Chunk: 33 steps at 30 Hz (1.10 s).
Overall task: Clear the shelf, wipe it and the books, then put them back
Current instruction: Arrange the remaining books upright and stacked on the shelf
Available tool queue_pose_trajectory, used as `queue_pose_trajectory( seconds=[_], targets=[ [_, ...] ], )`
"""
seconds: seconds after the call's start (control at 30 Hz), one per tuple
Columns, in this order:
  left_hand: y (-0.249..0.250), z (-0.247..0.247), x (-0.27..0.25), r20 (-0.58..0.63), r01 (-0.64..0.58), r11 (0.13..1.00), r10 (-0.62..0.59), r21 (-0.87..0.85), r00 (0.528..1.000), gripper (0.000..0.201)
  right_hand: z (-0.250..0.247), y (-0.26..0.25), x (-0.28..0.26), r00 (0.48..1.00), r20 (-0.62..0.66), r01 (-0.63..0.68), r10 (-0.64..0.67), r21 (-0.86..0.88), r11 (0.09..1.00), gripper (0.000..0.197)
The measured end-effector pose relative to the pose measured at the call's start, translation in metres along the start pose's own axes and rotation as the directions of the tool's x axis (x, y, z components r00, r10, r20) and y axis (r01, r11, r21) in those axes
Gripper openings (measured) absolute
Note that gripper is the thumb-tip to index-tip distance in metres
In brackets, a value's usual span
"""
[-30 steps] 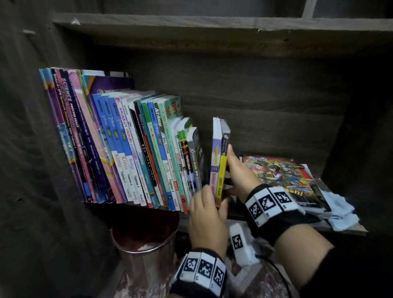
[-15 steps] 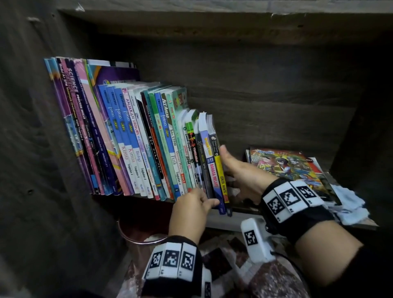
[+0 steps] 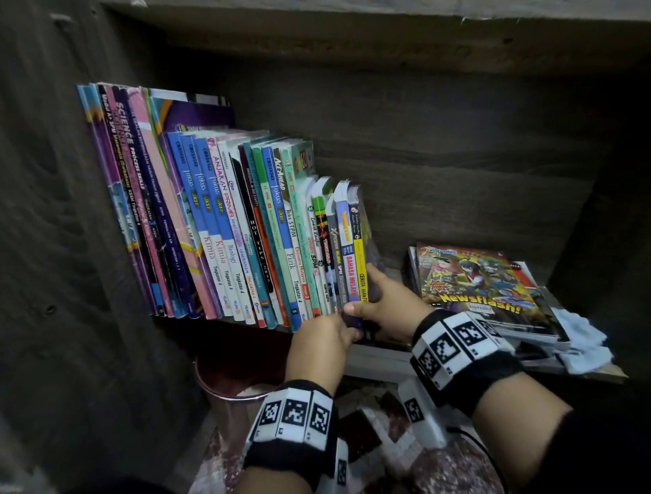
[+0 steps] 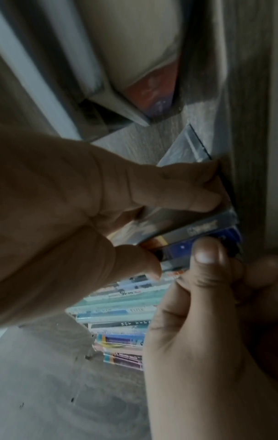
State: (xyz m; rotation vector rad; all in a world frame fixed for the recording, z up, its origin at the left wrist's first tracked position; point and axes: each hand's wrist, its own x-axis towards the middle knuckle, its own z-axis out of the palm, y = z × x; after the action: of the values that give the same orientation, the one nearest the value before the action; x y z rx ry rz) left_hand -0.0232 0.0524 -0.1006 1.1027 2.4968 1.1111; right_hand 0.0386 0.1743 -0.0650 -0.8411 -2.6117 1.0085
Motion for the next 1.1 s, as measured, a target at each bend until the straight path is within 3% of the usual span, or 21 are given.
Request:
queue_pose_trajectory(
  seconds=[0.13, 0.2, 0.27, 0.37, 0.47, 0.57, 0.77, 0.83, 0.97, 1.03, 1.1],
  targets=[
    [-0.002, 0.003, -0.002, -0.012, -0.006, 1.0, 0.006, 0.005, 1.0, 0.028, 0.002, 0.0, -0.004, 1.0, -0.012, -0.024, 0.024, 0.035, 0.999, 0.086],
    [0.003, 0.007, -0.004, 0.093, 0.034, 0.988, -0.02, -0.151, 0.995, 0.025, -0.007, -0.004, -0.012, 1.0, -0.021, -0.017, 0.019, 0.102, 0.995, 0.078],
    [0.017, 0.011, -0.011, 0.238, 0.09, 0.93, -0.003, -0.357, 0.971, 0.026, -0.029, -0.008, -0.021, 0.989, -0.138, -0.028, 0.055, 0.192, 0.981, 0.063],
    [0.046, 0.018, -0.013, 0.16, -0.063, 0.898, 0.146, -0.435, 0.976, 0.016, -0.078, 0.01, -0.033, 0.889, -0.434, -0.045, 0.144, 0.231, 0.972, 0.04],
    [0.073, 0.025, -0.001, 0.048, -0.17, 0.922, 0.199, -0.348, 0.979, 0.035, -0.115, 0.044, -0.049, 0.752, -0.562, -0.38, 0.343, 0.054, 0.923, 0.036],
    [0.089, 0.033, 0.014, 0.161, -0.139, 0.959, 0.183, -0.248, 0.97, 0.035, -0.13, 0.065, -0.061, 0.702, -0.496, -0.6, 0.512, -0.024, 0.8, 0.034],
    [0.1, 0.043, 0.041, 0.218, 0.013, 0.97, 0.042, -0.241, 0.975, 0.04, -0.133, 0.077, -0.054, 0.686, -0.447, -0.675, 0.574, -0.095, 0.732, 0.043],
    [0.1, 0.046, 0.046, 0.253, 0.111, 0.931, -0.02, -0.348, 0.967, 0.035, -0.133, 0.081, -0.054, 0.697, -0.398, -0.669, 0.597, -0.059, 0.741, 0.043],
    [0.094, 0.046, 0.053, 0.401, 0.355, 0.731, -0.121, -0.583, 0.908, 0.029, -0.14, 0.094, -0.057, 0.705, -0.342, -0.606, 0.621, 0.165, 0.778, 0.033],
    [0.092, 0.044, 0.054, 0.443, 0.384, 0.698, -0.106, -0.605, 0.89, 0.024, -0.145, 0.1, -0.057, 0.714, -0.301, -0.56, 0.632, 0.297, 0.774, 0.04],
    [0.092, 0.043, 0.054, 0.421, 0.353, 0.689, -0.076, -0.633, 0.904, 0.019, -0.146, 0.1, -0.058, 0.724, -0.307, -0.501, 0.618, 0.382, 0.777, 0.037]
  ],
)
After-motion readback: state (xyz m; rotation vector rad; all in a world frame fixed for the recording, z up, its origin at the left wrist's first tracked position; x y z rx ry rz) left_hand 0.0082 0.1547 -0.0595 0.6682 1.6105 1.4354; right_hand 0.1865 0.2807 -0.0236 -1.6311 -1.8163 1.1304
